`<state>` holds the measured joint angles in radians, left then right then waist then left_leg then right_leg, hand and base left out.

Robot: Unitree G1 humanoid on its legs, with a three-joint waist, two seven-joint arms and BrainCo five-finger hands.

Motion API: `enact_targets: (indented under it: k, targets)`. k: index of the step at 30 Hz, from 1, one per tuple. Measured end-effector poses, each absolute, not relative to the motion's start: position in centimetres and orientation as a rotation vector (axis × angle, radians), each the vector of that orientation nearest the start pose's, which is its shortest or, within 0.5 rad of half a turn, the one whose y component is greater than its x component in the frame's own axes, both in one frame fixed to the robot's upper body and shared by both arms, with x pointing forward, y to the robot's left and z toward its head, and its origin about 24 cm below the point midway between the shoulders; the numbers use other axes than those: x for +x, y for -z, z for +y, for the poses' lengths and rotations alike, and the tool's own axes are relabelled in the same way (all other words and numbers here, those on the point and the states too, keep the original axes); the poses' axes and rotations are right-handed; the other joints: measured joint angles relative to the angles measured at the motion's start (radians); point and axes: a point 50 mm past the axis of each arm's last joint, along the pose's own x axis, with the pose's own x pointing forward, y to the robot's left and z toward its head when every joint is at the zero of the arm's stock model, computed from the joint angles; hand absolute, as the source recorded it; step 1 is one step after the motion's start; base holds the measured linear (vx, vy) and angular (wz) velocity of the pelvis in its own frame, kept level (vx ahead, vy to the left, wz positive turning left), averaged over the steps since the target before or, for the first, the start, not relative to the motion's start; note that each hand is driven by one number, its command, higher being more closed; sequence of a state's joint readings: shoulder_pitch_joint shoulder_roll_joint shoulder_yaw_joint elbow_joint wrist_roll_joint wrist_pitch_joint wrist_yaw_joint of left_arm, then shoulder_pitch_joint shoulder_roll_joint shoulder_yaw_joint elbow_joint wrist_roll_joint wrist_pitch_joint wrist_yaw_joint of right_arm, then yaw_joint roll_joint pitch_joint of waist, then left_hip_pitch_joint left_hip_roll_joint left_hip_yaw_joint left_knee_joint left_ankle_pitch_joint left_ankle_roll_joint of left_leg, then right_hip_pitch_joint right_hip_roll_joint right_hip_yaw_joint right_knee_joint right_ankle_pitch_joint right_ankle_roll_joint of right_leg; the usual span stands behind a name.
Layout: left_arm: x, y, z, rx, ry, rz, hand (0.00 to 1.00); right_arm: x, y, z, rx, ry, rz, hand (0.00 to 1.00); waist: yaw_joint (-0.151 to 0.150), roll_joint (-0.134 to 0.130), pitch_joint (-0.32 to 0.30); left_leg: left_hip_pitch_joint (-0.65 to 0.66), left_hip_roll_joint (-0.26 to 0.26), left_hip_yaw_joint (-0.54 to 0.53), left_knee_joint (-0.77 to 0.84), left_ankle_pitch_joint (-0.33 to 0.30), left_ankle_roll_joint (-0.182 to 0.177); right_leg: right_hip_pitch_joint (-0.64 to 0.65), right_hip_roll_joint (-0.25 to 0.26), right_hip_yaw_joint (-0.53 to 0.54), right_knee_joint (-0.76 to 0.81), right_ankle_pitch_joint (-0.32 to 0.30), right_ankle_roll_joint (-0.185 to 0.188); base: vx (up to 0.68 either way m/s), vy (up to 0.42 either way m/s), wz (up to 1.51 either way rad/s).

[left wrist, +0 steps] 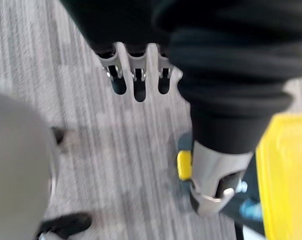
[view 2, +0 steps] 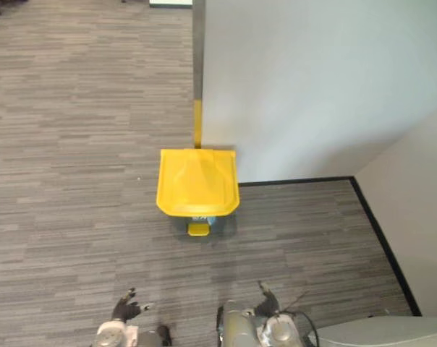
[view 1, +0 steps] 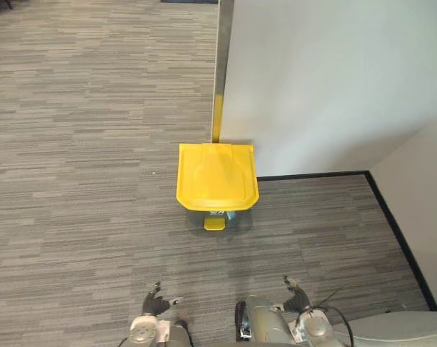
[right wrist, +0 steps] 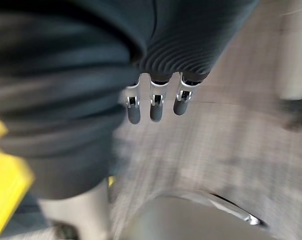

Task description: Gather rubbish on tea table into small bin, then transfer packed bag to large trash can.

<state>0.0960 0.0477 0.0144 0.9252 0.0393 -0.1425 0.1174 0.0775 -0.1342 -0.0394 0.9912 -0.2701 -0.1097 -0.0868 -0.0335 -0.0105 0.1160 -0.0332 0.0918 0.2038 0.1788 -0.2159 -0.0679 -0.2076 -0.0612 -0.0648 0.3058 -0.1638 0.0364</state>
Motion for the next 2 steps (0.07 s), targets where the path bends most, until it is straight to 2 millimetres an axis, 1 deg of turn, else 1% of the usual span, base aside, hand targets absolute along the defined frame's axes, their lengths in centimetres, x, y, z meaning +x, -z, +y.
enact_targets:
  k: [1, 2]
  targets:
    - [12.47, 14.55, 17.62, 0.112, -0.144, 0.881, 0.00, 11.53, 14.84, -21.16, -0.372, 0.049, 0.965, 0.00, 0.001, 0.009, -0.008, -0.001, 0.005, 0.008, -0.012, 0.009, -0.002, 0.003, 0.010, 0.007, -0.032, 0.023, -0.002, -0.11, -0.042, -0.50]
    - [12.19, 14.77, 17.68, 0.107, -0.150, 0.901, 0.00, 11.22, 14.97, -21.42, -0.348, 0.077, 0.984, 0.00, 0.001, 0.019, -0.016, 0.003, 0.011, 0.022, -0.031, 0.023, -0.004, 0.013, 0.024, 0.020, -0.074, 0.050, -0.006, -0.06, -0.007, -0.23]
